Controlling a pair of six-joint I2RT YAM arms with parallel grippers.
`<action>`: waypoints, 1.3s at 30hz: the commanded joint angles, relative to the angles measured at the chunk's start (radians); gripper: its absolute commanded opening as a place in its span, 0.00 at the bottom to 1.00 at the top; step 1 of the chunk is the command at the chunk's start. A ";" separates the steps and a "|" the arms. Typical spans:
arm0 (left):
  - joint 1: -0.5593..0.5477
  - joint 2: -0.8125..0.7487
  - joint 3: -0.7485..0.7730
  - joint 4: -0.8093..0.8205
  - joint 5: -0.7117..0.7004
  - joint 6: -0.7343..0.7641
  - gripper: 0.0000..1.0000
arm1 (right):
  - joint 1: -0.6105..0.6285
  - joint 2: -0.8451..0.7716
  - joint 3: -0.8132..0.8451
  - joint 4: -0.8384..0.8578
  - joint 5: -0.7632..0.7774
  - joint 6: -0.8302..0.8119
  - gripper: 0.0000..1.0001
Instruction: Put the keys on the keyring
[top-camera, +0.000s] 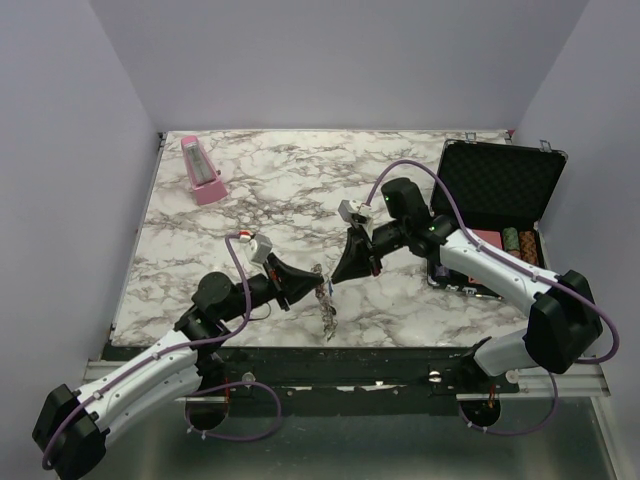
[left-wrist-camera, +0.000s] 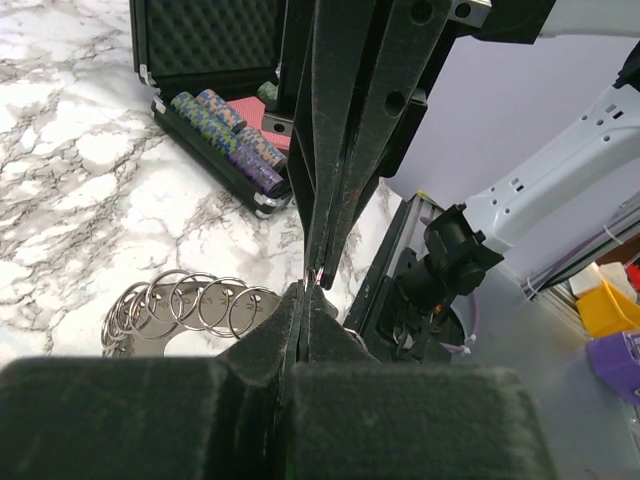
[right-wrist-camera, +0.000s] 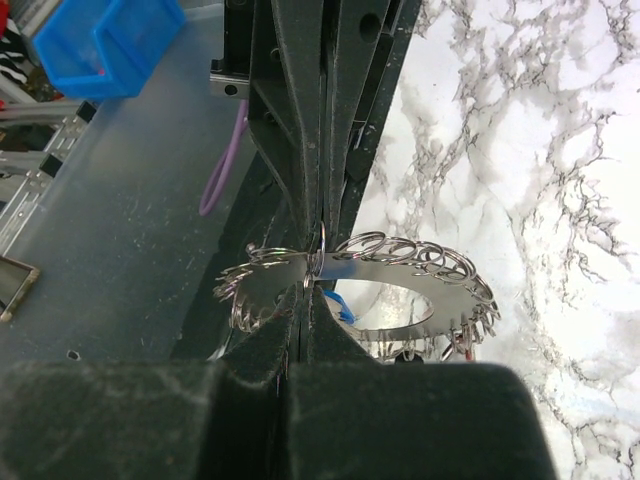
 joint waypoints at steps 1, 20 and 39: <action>0.010 -0.019 -0.008 0.134 -0.055 -0.018 0.00 | 0.009 0.010 -0.020 0.023 -0.055 0.036 0.01; 0.010 -0.010 -0.002 0.063 0.057 0.070 0.00 | -0.001 -0.001 -0.022 0.064 -0.067 0.099 0.43; 0.010 0.047 0.005 0.155 0.084 0.053 0.00 | 0.000 0.007 -0.069 0.201 0.008 0.241 0.44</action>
